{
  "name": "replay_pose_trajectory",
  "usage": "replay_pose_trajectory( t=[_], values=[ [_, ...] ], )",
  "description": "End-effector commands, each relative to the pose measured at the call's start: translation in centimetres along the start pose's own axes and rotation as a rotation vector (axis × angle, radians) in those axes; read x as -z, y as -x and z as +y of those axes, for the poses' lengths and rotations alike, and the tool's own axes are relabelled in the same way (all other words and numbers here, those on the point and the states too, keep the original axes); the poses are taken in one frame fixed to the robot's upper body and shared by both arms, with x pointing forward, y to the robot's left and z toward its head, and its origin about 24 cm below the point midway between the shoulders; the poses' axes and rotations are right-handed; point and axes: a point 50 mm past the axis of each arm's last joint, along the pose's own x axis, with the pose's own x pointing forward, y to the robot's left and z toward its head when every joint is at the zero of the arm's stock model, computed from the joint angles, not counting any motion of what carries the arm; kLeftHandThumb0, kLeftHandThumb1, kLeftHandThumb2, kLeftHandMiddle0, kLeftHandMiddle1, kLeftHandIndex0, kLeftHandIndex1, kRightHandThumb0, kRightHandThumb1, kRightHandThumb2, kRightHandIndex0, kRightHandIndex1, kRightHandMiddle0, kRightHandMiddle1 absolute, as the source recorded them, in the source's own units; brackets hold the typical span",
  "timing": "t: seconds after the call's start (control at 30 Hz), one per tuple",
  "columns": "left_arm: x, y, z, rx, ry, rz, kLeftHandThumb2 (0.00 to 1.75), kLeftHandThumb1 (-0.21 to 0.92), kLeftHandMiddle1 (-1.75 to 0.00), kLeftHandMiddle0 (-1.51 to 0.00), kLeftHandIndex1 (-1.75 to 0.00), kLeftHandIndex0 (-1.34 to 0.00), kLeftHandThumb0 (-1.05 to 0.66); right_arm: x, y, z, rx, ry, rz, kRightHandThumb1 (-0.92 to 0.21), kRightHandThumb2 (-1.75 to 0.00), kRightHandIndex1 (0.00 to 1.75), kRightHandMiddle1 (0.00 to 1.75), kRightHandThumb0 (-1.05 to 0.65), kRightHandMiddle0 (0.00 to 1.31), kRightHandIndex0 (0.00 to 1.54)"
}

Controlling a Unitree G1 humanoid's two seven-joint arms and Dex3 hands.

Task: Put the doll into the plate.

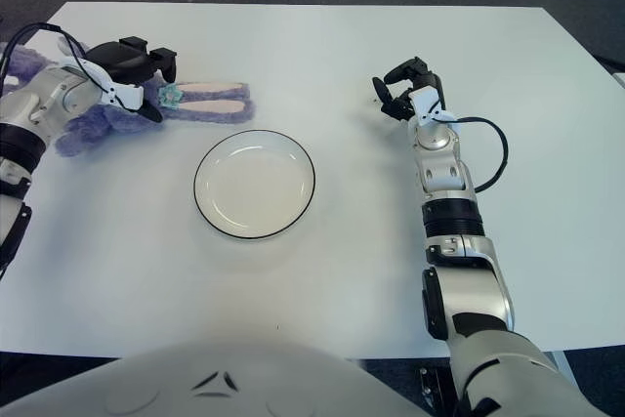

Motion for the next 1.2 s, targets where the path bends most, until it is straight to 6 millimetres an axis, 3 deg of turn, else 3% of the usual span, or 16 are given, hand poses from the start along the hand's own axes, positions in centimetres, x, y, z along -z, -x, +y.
replay_pose_trajectory(
  t=[0.0, 1.17],
  values=[
    [-0.5, -0.5, 0.7, -0.022, -0.016, -0.013, 0.00, 0.87, -1.58, -0.21, -1.62, -0.11, -0.34, 0.2, 0.2, -0.4, 0.007, 0.017, 0.002, -0.77, -0.67, 1.75, 1.68, -0.38, 0.35, 0.74],
    [-4.3, -3.0, 2.3, -0.090, -0.003, -0.131, 0.01, 0.89, -1.59, -0.22, -1.60, -0.12, -0.40, 0.1, 0.3, 0.3, -0.012, 0.016, 0.005, -0.76, -0.69, 1.75, 1.70, -0.38, 0.35, 0.73]
  ],
)
